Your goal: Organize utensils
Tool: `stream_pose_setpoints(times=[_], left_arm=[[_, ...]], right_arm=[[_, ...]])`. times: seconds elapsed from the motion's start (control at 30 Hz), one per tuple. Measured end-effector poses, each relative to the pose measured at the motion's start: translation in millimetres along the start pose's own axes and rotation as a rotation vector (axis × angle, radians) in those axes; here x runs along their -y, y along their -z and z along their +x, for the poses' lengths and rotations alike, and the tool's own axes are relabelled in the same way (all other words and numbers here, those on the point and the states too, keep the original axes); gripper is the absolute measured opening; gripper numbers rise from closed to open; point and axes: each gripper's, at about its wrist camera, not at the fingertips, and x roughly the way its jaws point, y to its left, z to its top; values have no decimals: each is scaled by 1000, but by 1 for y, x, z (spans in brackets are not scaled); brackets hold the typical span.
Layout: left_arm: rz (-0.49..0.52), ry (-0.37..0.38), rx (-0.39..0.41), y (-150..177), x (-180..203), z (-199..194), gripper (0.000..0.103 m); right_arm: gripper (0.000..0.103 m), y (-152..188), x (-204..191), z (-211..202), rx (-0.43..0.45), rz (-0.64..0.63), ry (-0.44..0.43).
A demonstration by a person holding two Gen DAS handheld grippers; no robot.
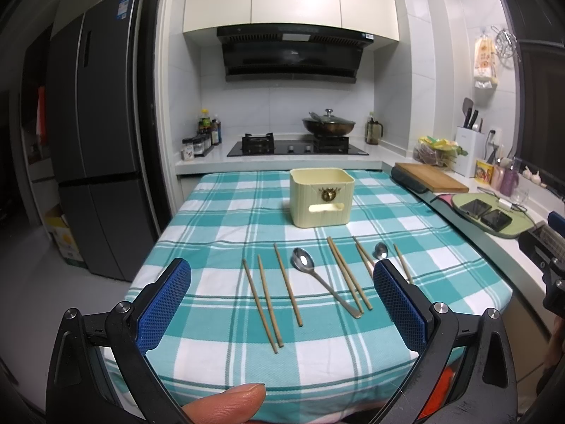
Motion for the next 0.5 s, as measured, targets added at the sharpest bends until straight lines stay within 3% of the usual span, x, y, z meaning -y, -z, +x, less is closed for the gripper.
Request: stream_pose_setpoints(times=[0.5], left_arm=[[0,0,-1,0,0,0,103]], right_arm=[[103,1,2,0,-1,1,2]])
